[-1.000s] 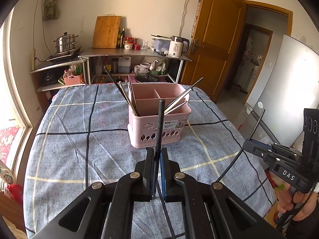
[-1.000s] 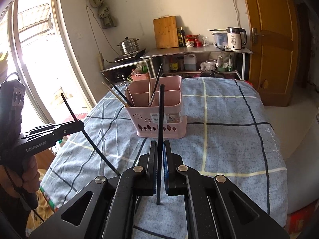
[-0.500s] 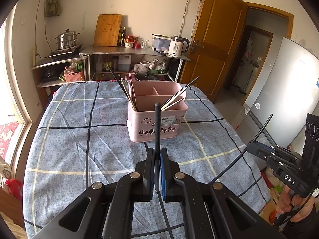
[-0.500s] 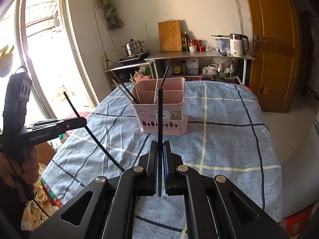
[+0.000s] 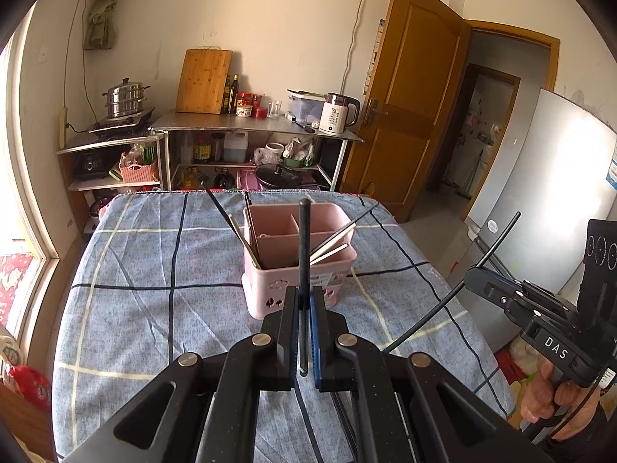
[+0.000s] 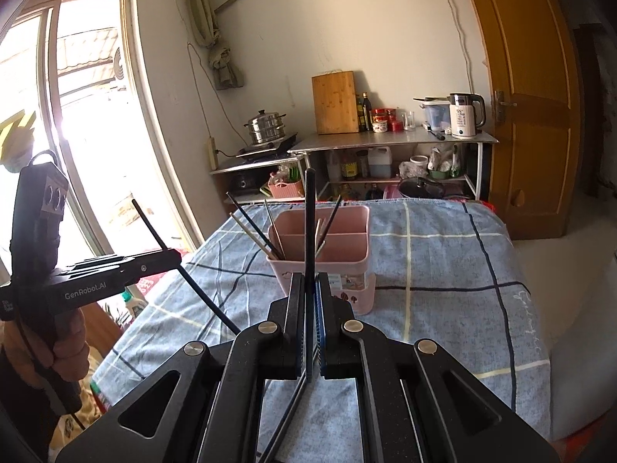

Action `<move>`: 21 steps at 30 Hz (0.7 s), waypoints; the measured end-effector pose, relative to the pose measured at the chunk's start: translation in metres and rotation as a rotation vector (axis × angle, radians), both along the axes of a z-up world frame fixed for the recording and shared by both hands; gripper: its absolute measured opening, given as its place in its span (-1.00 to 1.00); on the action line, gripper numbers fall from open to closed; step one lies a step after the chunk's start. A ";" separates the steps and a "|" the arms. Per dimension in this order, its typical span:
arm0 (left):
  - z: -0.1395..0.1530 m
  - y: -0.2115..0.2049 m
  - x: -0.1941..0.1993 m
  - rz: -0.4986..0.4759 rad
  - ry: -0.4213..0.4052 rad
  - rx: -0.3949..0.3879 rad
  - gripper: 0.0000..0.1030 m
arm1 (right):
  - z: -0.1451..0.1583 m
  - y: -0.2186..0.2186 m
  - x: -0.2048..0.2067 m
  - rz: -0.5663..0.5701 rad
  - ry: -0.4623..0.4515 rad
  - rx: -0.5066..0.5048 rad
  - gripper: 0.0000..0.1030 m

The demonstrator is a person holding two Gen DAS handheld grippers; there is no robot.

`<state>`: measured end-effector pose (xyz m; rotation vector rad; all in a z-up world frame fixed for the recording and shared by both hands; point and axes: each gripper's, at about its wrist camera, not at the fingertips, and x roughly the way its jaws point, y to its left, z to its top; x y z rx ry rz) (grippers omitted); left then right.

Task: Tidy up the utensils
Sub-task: 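Lift the black chopsticks upright with both tools and carry them over the basket, then lower the black chopsticks into the basket and open both tools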

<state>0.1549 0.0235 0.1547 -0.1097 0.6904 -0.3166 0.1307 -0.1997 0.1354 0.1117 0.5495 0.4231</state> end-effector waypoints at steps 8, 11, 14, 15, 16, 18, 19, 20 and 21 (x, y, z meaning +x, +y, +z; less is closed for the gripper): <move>0.019 0.010 0.037 0.026 -0.011 -0.019 -0.91 | 0.020 0.016 0.029 0.017 -0.046 0.014 -0.90; 0.031 0.013 0.047 0.035 -0.030 -0.026 -0.91 | 0.032 0.020 0.041 0.019 -0.070 0.021 -0.90; 0.046 0.014 0.058 0.042 -0.055 -0.033 -0.91 | 0.043 0.024 0.051 0.019 -0.097 0.029 -0.91; 0.050 0.014 0.062 0.044 -0.065 -0.031 -0.91 | 0.047 0.025 0.055 0.018 -0.106 0.032 -0.90; 0.053 0.014 0.065 0.045 -0.073 -0.030 -0.91 | 0.050 0.026 0.059 0.017 -0.114 0.036 -0.90; 0.060 0.013 0.073 0.047 -0.088 -0.029 -0.91 | 0.055 0.029 0.066 0.014 -0.126 0.040 -0.91; 0.061 0.013 0.076 0.048 -0.092 -0.027 -0.91 | 0.056 0.030 0.069 0.012 -0.130 0.041 -0.90; 0.062 0.012 0.081 0.051 -0.097 -0.023 -0.91 | 0.056 0.031 0.073 0.010 -0.134 0.042 -0.90; 0.062 0.010 0.084 0.053 -0.098 -0.020 -0.91 | 0.056 0.033 0.076 0.008 -0.135 0.041 -0.91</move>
